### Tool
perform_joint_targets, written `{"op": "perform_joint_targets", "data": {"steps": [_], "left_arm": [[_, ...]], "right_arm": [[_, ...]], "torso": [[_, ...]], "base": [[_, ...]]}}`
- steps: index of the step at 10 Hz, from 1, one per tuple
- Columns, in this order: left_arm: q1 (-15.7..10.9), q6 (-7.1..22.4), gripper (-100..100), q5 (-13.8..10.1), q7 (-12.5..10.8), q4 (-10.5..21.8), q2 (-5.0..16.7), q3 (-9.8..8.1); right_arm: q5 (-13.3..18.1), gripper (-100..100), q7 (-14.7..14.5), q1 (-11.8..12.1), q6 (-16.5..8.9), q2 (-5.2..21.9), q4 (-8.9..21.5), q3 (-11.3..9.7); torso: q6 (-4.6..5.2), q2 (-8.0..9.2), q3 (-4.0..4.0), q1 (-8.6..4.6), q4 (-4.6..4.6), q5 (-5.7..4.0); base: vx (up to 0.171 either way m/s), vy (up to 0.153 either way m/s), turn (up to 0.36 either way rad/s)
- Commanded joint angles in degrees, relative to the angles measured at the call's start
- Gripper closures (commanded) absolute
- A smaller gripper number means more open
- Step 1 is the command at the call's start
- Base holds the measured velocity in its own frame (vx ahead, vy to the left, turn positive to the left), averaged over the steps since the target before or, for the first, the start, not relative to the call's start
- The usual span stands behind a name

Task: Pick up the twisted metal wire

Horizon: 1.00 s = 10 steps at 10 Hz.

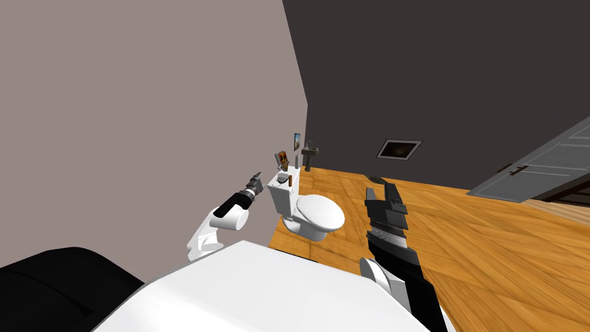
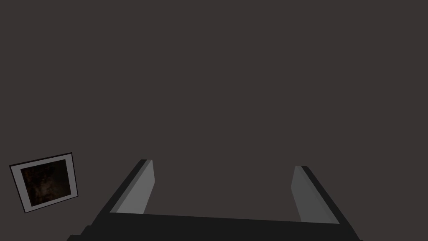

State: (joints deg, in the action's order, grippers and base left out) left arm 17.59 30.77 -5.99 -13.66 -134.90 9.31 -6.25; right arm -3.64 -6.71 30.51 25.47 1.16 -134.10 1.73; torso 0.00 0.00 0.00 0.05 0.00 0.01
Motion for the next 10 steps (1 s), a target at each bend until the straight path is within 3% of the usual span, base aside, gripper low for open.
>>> {"op": "perform_joint_targets", "data": {"steps": [1, 10], "left_arm": [[-0.4, 2.9, -100, -0.1, -0.2, -0.3, 0.1, -0.22], [-2.7, 16.6, -100, -1.4, -0.9, -1.5, 0.8, -1.42]], "right_arm": [[0.0, 0, 0.0, 0.0, 0.0, 0.0, 0.0, 0.0], [0.0, 0, 0.0, 0.0, 0.0, 0.0, 0.0, 0.0]], "torso": [[0.0, 0.0, 0.0, 0.0, 0.0, 0.0], [0.0, -0.05, -0.03, -0.02, -0.01, 0.0]], "base": [[-0.001, 0.015, 0.012], [0.007, 0.011, 0.002]]}}
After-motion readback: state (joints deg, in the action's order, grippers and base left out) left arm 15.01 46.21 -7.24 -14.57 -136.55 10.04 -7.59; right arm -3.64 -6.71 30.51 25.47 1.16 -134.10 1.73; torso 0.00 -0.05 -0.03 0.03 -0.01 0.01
